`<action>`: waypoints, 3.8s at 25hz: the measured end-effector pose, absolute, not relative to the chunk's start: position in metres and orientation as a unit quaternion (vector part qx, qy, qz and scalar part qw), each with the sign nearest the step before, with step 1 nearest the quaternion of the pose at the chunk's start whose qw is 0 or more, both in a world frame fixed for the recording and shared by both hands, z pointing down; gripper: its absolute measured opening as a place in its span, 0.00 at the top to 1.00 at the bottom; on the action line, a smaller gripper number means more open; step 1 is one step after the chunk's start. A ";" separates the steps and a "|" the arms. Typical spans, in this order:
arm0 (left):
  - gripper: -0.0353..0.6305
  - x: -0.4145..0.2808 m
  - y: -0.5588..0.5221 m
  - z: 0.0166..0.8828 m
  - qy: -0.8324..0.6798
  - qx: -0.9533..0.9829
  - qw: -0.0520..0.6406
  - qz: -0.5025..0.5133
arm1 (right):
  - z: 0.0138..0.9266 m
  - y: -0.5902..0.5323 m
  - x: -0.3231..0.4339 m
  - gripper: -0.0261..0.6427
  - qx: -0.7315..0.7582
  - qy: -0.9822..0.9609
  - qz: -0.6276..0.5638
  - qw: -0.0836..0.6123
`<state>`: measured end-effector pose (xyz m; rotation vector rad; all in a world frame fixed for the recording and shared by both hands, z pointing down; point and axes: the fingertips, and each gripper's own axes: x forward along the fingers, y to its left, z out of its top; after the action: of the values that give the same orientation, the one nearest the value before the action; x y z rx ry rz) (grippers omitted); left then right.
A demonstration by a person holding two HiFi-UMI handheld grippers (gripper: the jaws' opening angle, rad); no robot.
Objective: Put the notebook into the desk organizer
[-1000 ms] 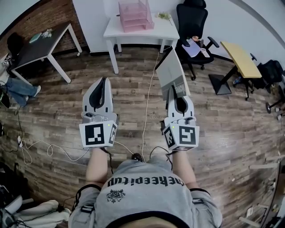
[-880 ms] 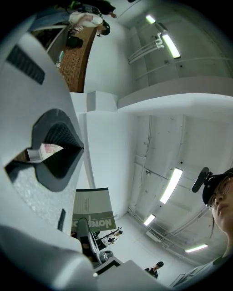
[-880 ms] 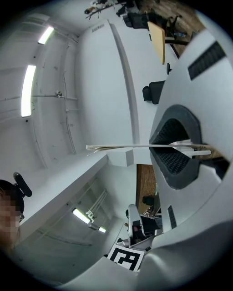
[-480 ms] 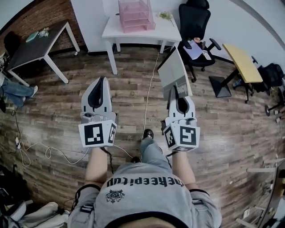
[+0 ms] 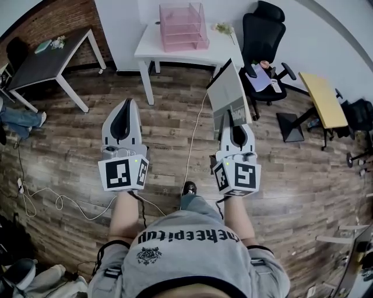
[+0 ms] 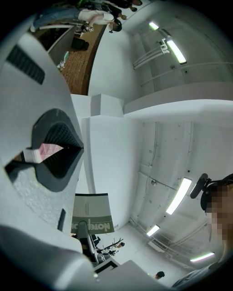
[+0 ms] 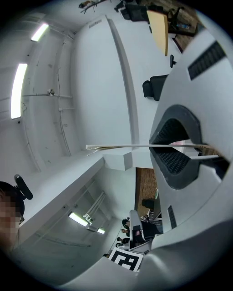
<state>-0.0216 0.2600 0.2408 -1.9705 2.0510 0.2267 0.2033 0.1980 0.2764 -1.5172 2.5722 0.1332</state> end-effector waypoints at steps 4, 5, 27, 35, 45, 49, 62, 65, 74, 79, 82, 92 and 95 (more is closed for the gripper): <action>0.94 -0.019 0.223 0.235 0.718 -0.675 0.148 0.082 | 0.271 0.156 0.203 0.95 -0.496 0.864 0.048 0.075; 0.94 -0.018 0.214 0.233 0.719 -0.673 0.149 0.084 | 0.270 0.146 0.203 0.95 -0.494 0.865 0.049 0.076; 0.94 -0.017 0.070 0.243 0.739 -0.654 0.147 0.070 | 0.276 -0.008 0.194 0.95 -0.457 0.884 0.045 0.087; 0.94 -0.049 0.012 0.244 0.728 -0.664 0.152 0.078 | 0.279 -0.061 0.162 0.95 -0.468 0.878 0.045 0.088; 0.94 -0.129 -0.081 0.231 0.713 -0.678 0.159 0.081 | 0.270 -0.147 0.083 0.95 -0.482 0.870 0.046 0.094; 0.94 -0.155 -0.108 0.229 0.705 -0.686 0.161 0.080 | 0.269 -0.171 0.057 0.95 -0.492 0.864 0.044 0.097; 0.94 -0.223 -0.188 0.238 0.683 -0.709 0.156 0.078 | 0.279 -0.238 -0.007 0.95 -0.520 0.848 0.040 0.095; 0.94 -0.233 -0.201 0.243 0.678 -0.715 0.153 0.075 | 0.284 -0.248 -0.018 0.95 -0.525 0.845 0.037 0.093; 0.94 -0.250 -0.231 0.257 0.676 -0.721 0.136 0.075 | 0.297 -0.273 -0.031 0.95 -0.531 0.843 0.029 0.076; 0.94 -0.257 -0.247 0.263 0.681 -0.717 0.134 0.072 | 0.300 -0.292 -0.039 0.95 -0.525 0.848 0.028 0.074; 0.94 -0.261 -0.262 0.263 0.685 -0.712 0.137 0.072 | 0.301 -0.311 -0.045 0.95 -0.516 0.853 0.027 0.075; 0.94 -0.278 -0.347 0.253 0.702 -0.693 0.146 0.074 | 0.295 -0.416 -0.076 0.95 -0.476 0.877 0.022 0.060; 0.94 -0.287 -0.370 0.252 0.712 -0.683 0.145 0.074 | 0.295 -0.451 -0.089 0.95 -0.455 0.889 0.006 0.047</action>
<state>-0.2873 -0.3696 0.2518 -1.9684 2.0507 0.2126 -0.0889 -0.4506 0.2946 -1.3871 2.7142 0.0190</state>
